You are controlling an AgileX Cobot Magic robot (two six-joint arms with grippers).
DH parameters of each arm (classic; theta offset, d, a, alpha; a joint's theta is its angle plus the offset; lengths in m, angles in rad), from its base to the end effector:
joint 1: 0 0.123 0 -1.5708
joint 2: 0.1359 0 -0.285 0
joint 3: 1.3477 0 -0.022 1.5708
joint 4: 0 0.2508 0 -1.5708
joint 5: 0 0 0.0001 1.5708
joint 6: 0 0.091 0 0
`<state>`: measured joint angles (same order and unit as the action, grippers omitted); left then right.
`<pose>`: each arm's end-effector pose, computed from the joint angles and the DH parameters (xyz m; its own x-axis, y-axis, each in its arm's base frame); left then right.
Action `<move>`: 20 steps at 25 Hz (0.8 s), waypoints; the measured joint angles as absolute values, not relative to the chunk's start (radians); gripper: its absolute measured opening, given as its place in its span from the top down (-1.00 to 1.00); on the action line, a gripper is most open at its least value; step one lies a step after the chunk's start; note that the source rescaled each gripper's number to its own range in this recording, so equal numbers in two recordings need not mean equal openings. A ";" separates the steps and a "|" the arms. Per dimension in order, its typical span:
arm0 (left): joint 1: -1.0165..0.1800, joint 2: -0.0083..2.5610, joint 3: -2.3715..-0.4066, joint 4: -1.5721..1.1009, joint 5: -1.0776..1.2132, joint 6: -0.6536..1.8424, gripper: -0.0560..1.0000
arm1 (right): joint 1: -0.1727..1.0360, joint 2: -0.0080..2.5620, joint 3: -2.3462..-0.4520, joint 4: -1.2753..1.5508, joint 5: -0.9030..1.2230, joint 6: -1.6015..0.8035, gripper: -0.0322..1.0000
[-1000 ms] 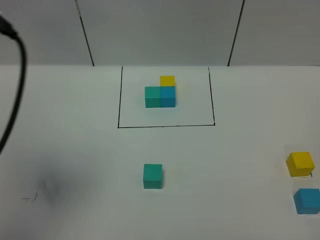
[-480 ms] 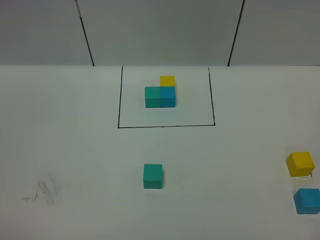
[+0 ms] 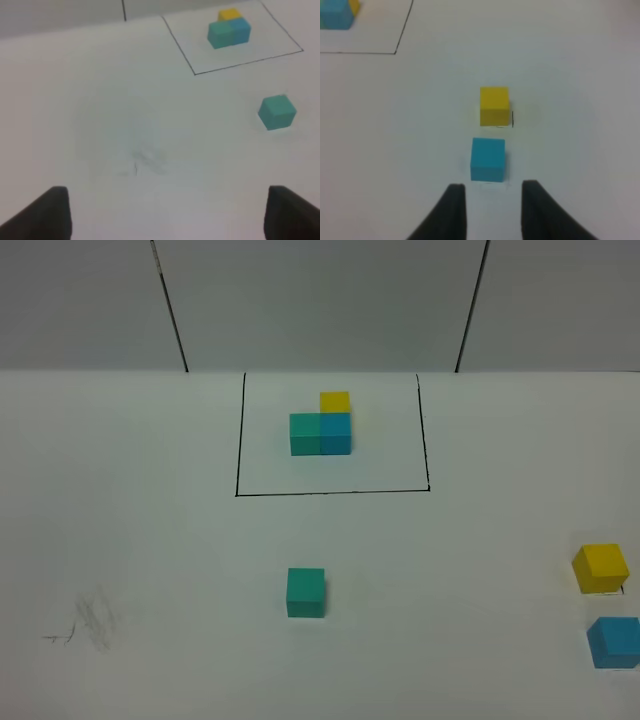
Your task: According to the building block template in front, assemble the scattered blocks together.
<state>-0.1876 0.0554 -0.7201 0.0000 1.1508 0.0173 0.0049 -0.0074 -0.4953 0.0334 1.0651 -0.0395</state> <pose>-0.0273 0.0052 0.3291 -0.3783 0.0894 -0.9213 0.1931 0.9811 0.0159 -0.0056 0.0026 0.2756 -0.4565 -0.0255 -0.8894 -0.0415 0.9991 -0.0074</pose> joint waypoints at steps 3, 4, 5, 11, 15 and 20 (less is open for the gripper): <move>-0.142 0.047 -0.629 0.000 1.110 -0.038 -0.42 | 0.005 -0.007 -0.495 0.033 1.065 -0.040 0.86; -0.132 0.047 -0.606 0.000 1.104 -0.047 -0.42 | 0.005 -0.007 -0.495 0.033 1.065 -0.040 0.86; -0.123 0.047 -0.579 0.000 1.103 -0.051 -0.42 | 0.005 -0.007 -0.495 0.033 1.065 -0.040 0.86; -0.108 0.047 -0.509 0.022 1.079 -0.065 -0.39 | 0.005 -0.007 -0.495 0.033 1.065 -0.040 0.86; -0.108 0.047 -0.509 0.022 1.075 -0.068 -0.36 | 0.005 -0.007 -0.495 0.033 1.065 -0.040 0.86; -0.108 0.047 -0.508 0.022 1.075 -0.069 -0.36 | 0.005 -0.007 -0.495 0.033 1.065 -0.040 0.86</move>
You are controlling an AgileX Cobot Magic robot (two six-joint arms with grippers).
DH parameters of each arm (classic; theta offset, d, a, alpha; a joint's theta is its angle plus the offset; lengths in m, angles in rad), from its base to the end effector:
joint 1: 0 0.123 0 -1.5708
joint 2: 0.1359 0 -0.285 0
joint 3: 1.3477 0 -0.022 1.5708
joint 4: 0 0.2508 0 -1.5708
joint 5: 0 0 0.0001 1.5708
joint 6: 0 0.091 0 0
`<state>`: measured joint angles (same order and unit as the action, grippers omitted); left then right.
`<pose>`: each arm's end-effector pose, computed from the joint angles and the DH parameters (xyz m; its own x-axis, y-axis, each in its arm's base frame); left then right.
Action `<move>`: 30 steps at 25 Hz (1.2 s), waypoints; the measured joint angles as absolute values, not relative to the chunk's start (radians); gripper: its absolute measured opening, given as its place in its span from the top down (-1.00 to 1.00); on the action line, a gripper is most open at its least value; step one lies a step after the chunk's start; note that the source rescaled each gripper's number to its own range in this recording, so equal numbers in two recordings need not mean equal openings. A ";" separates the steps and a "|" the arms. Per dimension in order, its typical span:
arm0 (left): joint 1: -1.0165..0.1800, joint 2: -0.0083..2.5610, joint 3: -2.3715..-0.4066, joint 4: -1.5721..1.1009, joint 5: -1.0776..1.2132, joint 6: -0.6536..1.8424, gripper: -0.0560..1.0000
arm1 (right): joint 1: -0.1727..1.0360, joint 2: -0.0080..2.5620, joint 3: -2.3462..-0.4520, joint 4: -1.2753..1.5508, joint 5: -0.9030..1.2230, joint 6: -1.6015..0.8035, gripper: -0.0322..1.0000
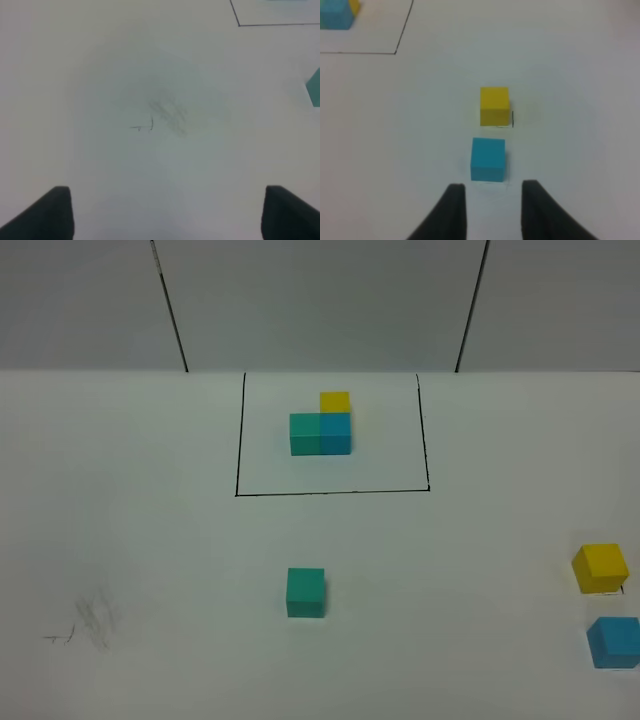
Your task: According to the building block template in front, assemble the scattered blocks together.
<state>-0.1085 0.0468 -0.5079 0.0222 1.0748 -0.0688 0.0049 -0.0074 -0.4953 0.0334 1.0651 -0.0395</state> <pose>0.0011 0.0017 0.2785 -0.5039 -0.0036 -0.8637 0.0623 0.9972 -0.0405 -0.0056 0.0026 0.2756 -0.4565 -0.0255 -0.8894 -0.0415 0.9991 -0.0074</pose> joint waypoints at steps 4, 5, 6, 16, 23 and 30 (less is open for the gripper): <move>-0.108 0.047 -0.507 0.022 1.075 -0.069 -0.35 | 0.005 -0.007 -0.495 0.033 1.065 -0.040 0.86; -0.108 0.047 -0.507 0.022 1.075 -0.069 -0.35 | 0.005 -0.007 -0.495 0.033 1.065 -0.040 0.86; -0.108 0.047 -0.507 0.022 1.075 -0.069 -0.35 | 0.005 -0.007 -0.495 0.033 1.065 -0.040 0.86; -0.108 0.047 -0.507 0.023 1.075 -0.069 -0.35 | 0.005 -0.007 -0.495 0.033 1.065 -0.039 0.86; -0.108 0.047 -0.507 0.023 1.075 -0.069 -0.35 | 0.005 -0.007 -0.495 0.033 1.065 -0.039 0.86; -0.082 0.047 -0.507 0.025 1.075 -0.069 -0.34 | 0.005 -0.007 -0.495 0.033 1.065 -0.039 0.86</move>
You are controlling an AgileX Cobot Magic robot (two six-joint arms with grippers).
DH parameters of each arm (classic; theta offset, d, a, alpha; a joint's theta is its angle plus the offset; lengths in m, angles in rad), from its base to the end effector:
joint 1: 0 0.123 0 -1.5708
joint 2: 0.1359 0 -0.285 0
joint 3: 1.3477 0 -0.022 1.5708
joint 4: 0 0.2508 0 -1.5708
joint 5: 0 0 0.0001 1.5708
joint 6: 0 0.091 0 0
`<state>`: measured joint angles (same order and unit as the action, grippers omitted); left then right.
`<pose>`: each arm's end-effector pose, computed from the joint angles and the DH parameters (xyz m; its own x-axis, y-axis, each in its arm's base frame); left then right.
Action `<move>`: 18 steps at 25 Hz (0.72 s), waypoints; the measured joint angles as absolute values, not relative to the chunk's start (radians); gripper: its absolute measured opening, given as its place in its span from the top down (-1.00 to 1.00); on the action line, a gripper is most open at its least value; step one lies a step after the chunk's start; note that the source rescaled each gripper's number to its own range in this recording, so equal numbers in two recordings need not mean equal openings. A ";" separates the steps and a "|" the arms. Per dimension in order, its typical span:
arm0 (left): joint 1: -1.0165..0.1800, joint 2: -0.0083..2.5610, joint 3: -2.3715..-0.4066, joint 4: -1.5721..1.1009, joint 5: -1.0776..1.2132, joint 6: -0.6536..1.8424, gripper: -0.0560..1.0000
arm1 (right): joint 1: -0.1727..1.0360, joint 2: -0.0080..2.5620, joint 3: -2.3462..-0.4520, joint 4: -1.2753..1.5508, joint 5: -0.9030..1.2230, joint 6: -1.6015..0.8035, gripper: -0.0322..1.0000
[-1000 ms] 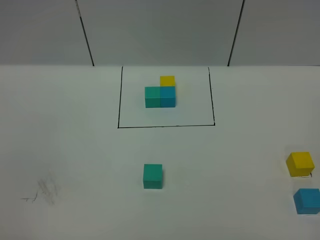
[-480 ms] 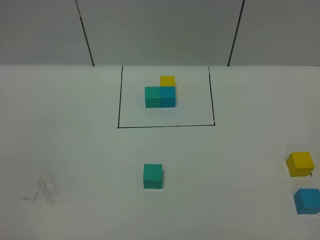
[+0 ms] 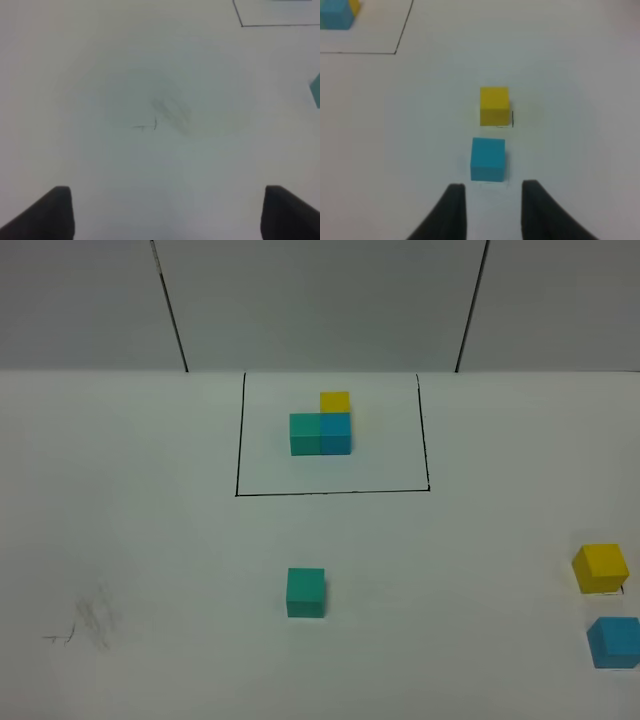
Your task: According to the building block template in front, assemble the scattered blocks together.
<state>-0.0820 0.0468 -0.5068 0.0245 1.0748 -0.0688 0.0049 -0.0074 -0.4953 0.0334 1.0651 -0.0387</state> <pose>0.0012 0.0019 0.2782 -0.5045 -0.0158 -0.8633 0.0346 0.9987 -0.0385 -0.0056 0.0026 0.2756 -0.4565 -0.0247 -0.8894 -0.0412 0.9991 -0.0067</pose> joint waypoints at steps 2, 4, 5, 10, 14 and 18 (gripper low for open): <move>-0.038 0.047 -0.507 0.025 1.074 -0.069 -0.34 | 0.005 -0.007 -0.495 0.032 1.065 -0.039 0.86; 0.016 0.047 -0.507 0.025 1.074 -0.069 -0.34 | 0.005 -0.007 -0.495 0.032 1.065 -0.039 0.86; 0.036 0.047 -0.507 0.026 1.074 -0.069 -0.34 | 0.005 -0.007 -0.495 0.032 1.065 -0.039 0.86; 0.061 0.047 -0.507 0.026 1.074 -0.069 -0.34 | 0.011 -0.007 -0.495 0.032 1.065 -0.039 0.86; 0.061 0.047 -0.507 0.026 1.074 -0.068 -0.34 | 0.041 -0.007 -0.495 0.033 1.065 -0.038 0.79; 0.061 0.047 -0.507 0.026 1.074 -0.068 -0.34 | 0.044 0.046 -0.495 0.032 1.065 -0.039 0.50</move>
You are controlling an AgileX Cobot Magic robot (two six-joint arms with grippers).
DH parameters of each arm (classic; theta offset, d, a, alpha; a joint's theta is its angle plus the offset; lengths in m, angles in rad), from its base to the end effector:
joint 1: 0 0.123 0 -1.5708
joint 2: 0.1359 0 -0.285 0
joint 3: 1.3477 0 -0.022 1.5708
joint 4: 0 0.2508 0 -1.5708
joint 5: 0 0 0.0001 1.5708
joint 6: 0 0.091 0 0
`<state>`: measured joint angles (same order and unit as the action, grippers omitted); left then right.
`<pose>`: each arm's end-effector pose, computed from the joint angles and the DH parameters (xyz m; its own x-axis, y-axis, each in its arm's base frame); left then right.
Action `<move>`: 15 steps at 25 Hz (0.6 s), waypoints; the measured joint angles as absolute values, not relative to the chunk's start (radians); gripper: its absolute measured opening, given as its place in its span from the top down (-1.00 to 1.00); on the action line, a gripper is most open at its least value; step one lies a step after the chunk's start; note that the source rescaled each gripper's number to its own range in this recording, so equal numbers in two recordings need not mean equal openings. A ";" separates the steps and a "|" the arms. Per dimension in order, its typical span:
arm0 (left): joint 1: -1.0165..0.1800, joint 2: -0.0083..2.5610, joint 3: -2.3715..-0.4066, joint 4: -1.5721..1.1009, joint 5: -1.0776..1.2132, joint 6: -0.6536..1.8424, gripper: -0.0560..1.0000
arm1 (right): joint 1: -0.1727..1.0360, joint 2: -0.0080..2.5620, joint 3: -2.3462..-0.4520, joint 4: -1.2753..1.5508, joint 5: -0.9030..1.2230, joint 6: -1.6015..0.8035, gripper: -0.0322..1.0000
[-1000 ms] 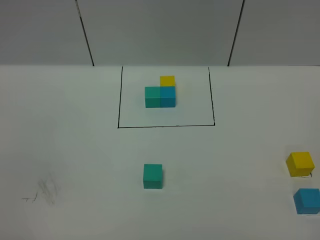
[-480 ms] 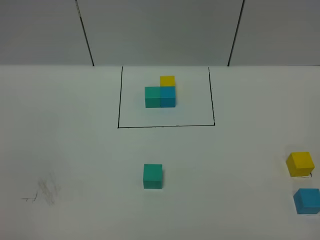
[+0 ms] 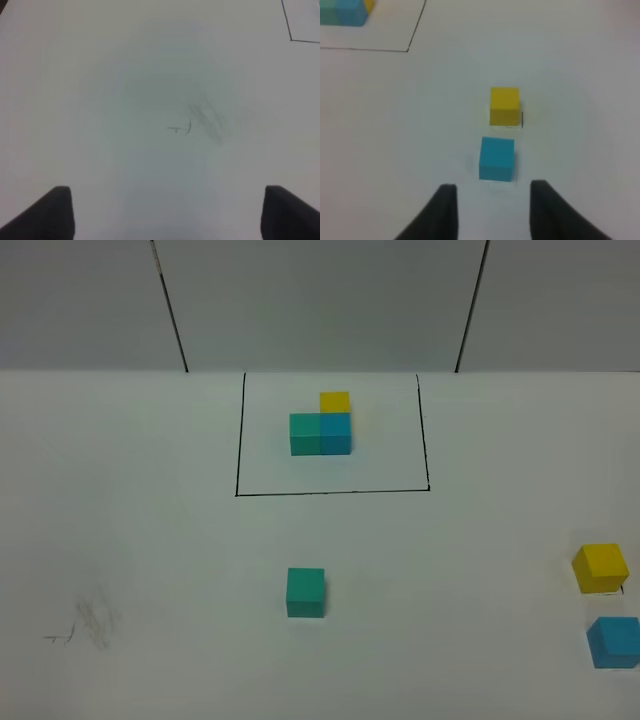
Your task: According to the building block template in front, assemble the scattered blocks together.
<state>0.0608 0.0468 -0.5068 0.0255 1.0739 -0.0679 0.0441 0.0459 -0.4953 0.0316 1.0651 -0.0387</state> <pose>0.0010 0.0021 0.2782 -0.4964 -0.0860 -0.8638 -0.1079 0.9935 -0.0369 0.0024 0.0026 0.2757 -0.5018 -0.0455 -0.8638 -0.0797 0.9968 -0.0063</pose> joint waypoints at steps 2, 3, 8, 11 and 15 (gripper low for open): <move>0.061 0.047 -0.507 0.026 1.074 -0.067 -0.34 | 0.044 0.124 -0.495 0.032 1.063 -0.040 0.20; 0.061 0.047 -0.507 0.026 1.074 -0.067 -0.34 | 0.044 0.176 -0.500 0.032 1.060 -0.041 0.05; 0.061 0.047 -0.507 0.026 1.074 -0.067 -0.34 | 0.044 0.496 -0.578 0.020 1.000 -0.043 -0.84; 0.061 0.047 -0.507 0.026 1.074 -0.067 -0.34 | 0.044 0.724 -0.679 -0.016 0.991 -0.043 -0.97; 0.061 0.047 -0.507 0.026 1.074 -0.066 -0.34 | 0.044 1.030 -0.854 -0.061 1.034 -0.041 -1.00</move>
<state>0.0608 0.0468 -0.5068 0.0255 1.0739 -0.0661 0.0441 1.0301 -0.8536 -0.0610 1.0342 -0.0409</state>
